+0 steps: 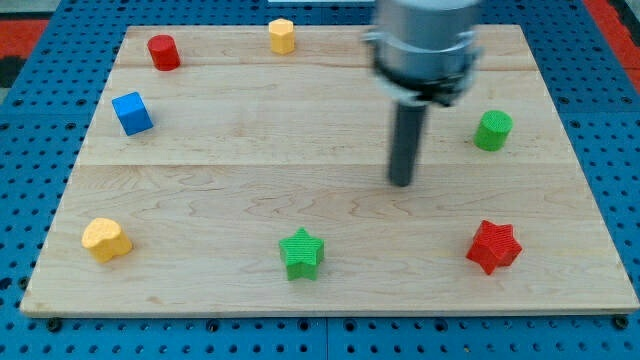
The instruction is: Move red star closer to the red circle
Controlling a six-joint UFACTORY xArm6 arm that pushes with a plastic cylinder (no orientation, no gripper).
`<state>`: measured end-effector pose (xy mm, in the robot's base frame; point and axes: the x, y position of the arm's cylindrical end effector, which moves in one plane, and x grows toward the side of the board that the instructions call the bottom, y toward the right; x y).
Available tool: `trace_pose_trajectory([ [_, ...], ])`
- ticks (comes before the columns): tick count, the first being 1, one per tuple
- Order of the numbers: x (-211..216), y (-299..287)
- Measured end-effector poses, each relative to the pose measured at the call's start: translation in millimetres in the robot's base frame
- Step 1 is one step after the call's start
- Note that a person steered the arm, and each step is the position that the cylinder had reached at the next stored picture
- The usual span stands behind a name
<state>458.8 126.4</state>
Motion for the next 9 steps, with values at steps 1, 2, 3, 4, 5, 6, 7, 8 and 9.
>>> trace_pose_trajectory([
  [1, 13, 99],
  [2, 78, 131],
  [3, 115, 76],
  [4, 91, 10],
  [5, 66, 13],
  [6, 82, 55],
  [7, 113, 92],
  [8, 126, 18],
  [9, 97, -58],
])
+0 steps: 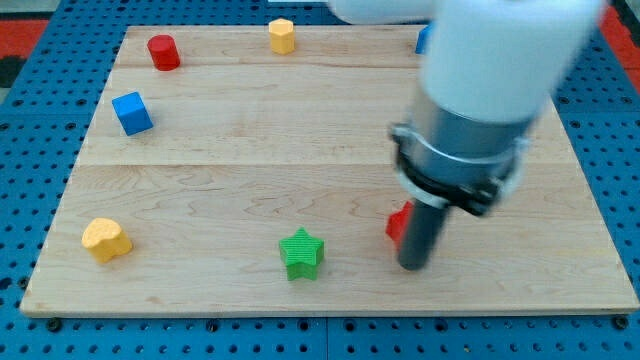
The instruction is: Move red star closer to the red circle
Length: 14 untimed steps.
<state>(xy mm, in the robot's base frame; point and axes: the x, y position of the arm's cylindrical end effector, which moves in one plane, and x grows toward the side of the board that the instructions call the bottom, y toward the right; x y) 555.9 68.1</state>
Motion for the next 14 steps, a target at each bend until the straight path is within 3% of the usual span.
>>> trace_pose_trajectory([
  [1, -57, 3],
  [3, -27, 48],
  [6, -136, -43],
  [7, -96, -11],
  [8, -108, 5],
  [10, -159, -69],
  [12, -139, -13],
  [13, -169, -16],
  [14, -194, -69],
])
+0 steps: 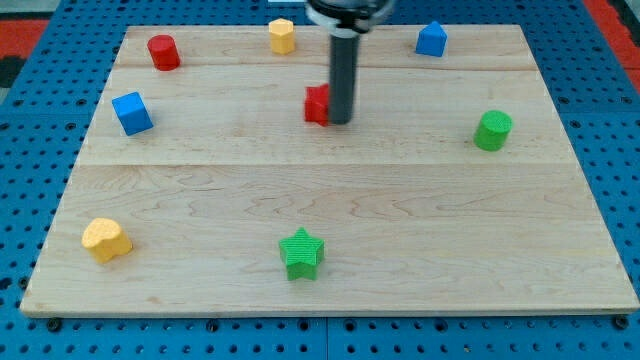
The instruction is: Move red star closer to the red circle
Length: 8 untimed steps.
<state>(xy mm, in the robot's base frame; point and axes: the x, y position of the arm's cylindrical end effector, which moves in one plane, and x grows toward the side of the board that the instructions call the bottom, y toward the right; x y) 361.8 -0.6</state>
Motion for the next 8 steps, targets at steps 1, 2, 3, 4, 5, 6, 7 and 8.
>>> trace_pose_trajectory([
  [1, -23, -50],
  [2, -29, -42],
  [3, -50, -37],
  [4, -67, -70],
  [5, -76, -117],
  [6, -82, -153],
  [7, -83, -166],
  [8, -89, -141],
])
